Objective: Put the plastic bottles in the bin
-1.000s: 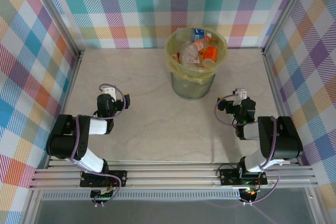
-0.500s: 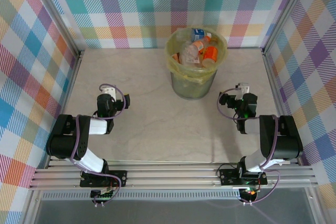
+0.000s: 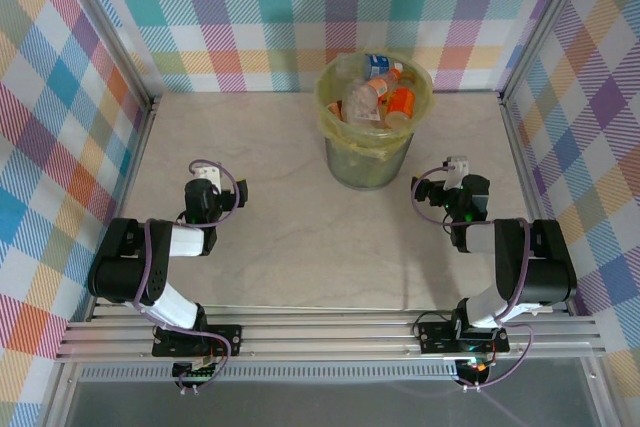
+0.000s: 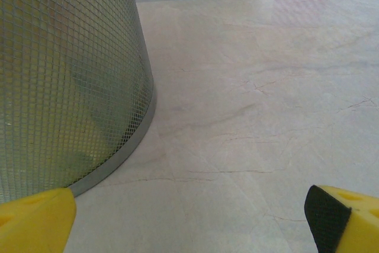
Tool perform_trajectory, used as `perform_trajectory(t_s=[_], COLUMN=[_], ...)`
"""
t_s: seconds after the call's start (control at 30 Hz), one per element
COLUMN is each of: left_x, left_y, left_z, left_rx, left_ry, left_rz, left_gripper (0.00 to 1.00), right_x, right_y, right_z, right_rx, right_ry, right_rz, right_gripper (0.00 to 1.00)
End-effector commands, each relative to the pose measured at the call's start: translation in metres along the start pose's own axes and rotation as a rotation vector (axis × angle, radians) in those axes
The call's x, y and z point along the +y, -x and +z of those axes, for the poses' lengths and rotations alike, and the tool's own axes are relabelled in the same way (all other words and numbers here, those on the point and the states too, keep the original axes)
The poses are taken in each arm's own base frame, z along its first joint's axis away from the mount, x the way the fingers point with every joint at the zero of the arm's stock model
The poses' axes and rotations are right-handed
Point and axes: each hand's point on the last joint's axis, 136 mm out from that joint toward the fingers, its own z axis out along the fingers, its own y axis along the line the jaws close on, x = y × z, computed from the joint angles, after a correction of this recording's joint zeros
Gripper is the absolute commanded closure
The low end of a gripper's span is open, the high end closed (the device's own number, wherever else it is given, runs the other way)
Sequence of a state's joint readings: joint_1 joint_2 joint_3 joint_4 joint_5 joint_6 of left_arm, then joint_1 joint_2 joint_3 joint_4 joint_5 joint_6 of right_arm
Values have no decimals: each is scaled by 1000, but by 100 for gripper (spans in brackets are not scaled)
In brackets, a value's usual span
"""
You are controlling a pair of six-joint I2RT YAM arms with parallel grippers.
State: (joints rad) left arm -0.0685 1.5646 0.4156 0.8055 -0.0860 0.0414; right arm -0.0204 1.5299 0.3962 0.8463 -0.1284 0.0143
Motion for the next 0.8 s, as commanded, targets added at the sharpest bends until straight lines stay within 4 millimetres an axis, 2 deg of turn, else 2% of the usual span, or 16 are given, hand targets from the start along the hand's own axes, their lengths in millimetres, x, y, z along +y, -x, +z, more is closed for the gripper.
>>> perform_trajectory(t_s=[0.0, 0.13, 0.77], left_x=[-1, -1, -1], left_y=[2, 3, 2], left_z=[1, 1, 1], left_rx=[-1, -2, -1], left_ry=[-14, -13, -12], left_rz=[-14, -13, -11], left_gripper=[0, 0, 0], right_x=[-1, 22, 26], right_y=[1, 0, 0], right_z=[1, -4, -7], right_rx=[-1, -26, -32], right_ry=[6, 132, 155], right_rz=[-9, -69, -77], right_gripper=[0, 1, 0])
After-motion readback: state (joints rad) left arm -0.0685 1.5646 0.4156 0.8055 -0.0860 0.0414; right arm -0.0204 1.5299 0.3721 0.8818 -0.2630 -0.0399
